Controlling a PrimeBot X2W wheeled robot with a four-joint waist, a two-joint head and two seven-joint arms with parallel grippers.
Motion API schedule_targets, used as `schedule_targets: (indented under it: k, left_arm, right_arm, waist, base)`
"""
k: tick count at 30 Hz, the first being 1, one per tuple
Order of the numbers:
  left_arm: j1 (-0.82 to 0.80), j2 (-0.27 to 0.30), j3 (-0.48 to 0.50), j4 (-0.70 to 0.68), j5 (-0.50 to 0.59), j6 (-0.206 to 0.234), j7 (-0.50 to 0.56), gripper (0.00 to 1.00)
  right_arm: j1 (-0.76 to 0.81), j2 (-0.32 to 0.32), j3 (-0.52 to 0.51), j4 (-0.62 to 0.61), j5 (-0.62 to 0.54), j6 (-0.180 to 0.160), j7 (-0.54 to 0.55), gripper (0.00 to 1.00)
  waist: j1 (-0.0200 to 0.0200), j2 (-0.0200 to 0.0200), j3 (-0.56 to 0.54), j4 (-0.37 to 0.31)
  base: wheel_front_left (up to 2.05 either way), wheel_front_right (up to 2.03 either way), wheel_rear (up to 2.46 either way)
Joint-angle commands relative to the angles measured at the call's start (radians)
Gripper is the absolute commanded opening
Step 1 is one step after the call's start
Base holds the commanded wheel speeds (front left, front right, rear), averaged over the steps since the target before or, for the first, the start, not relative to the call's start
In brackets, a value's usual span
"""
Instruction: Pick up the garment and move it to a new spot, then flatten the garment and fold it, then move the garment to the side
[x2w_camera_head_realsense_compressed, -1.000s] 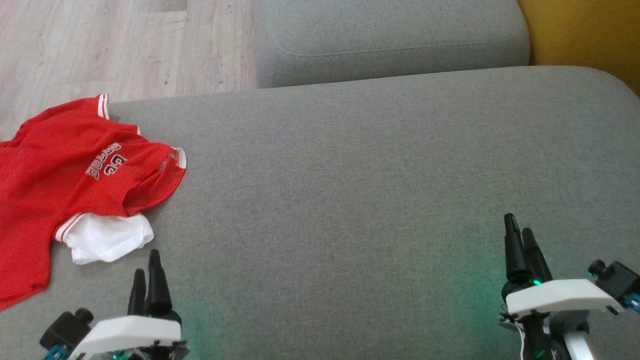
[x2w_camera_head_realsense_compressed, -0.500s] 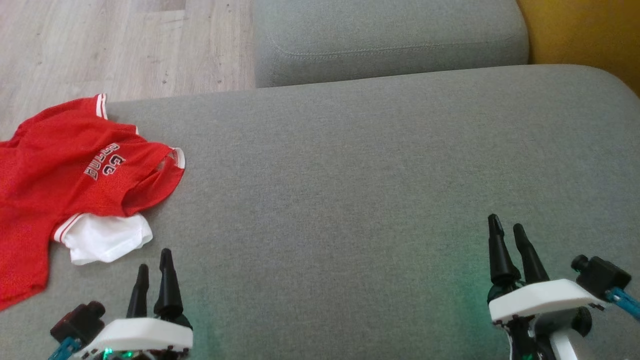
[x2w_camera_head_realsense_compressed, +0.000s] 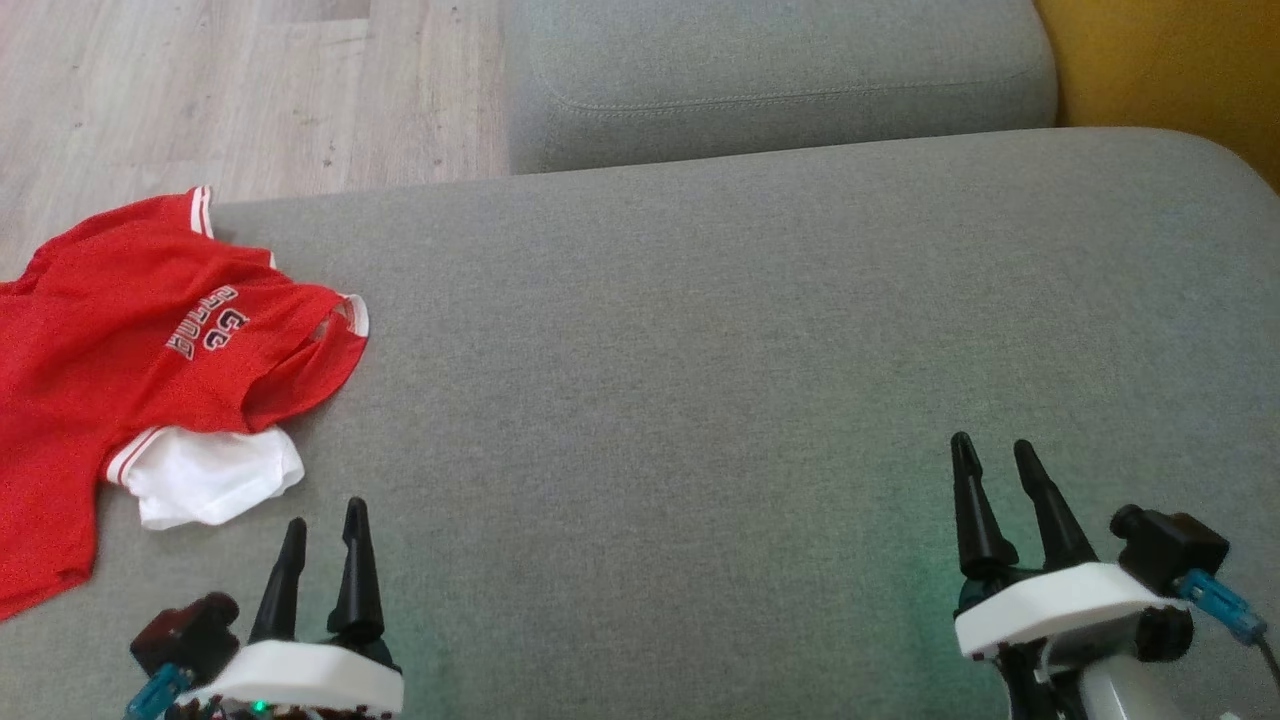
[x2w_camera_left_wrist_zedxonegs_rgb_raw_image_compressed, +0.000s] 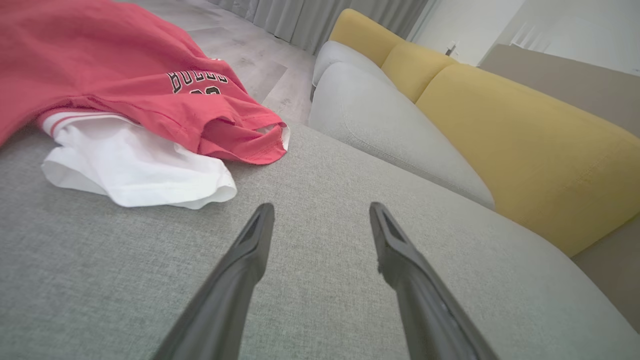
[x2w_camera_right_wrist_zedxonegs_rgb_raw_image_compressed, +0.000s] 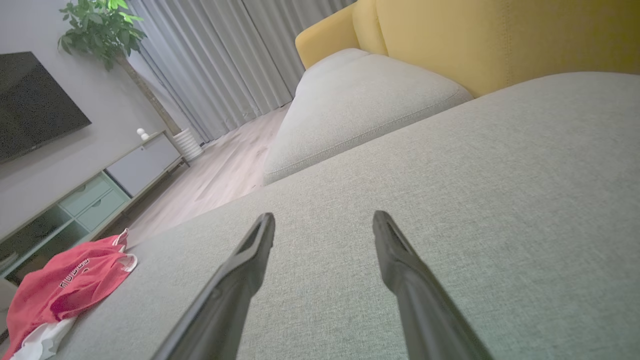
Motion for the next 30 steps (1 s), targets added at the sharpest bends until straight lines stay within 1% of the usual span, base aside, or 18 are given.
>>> schedule_targets:
  k: [1,8,15,24,30]
  left_arm:
    - [-0.024,0.024,0.010,-0.023,0.038,-0.005,-0.017,1.00]
    - [-0.021,0.030,0.002,-0.007,0.122,-0.005,-0.038,1.00]
    - [-0.020,0.036,0.017,0.015,0.196,-0.004,-0.058,1.00]
    - [-0.016,0.033,0.045,0.030,0.270,-0.001,-0.082,1.00]
    - [-0.014,0.035,0.061,0.046,0.327,-0.002,-0.100,1.00]
  right_arm:
    - [-0.039,-0.009,0.017,-0.028,-0.044,-0.001,-0.017,1.00]
    - [-0.040,-0.007,0.019,-0.023,-0.141,-0.001,-0.038,1.00]
    - [-0.036,-0.006,0.014,-0.015,-0.218,-0.001,-0.058,1.00]
    - [-0.034,-0.006,0.012,0.010,-0.257,-0.001,-0.082,1.00]
    - [-0.034,-0.007,0.016,0.021,-0.311,-0.001,-0.099,1.00]
  waist:
    - [0.0000,0.0000,0.001,0.000]
    - [0.0000,0.0000,0.001,-0.002]
    - [0.0000,0.0000,0.001,-0.003]
    - [0.0000,0.0000,0.000,-0.001]
    - [0.0000,0.0000,-0.002,-0.001]
  base:
    - [0.00,0.00,0.00]
    - [0.00,0.00,0.00]
    - [0.00,0.00,0.00]
    - [0.00,0.00,0.00]
    - [0.00,0.00,0.00]
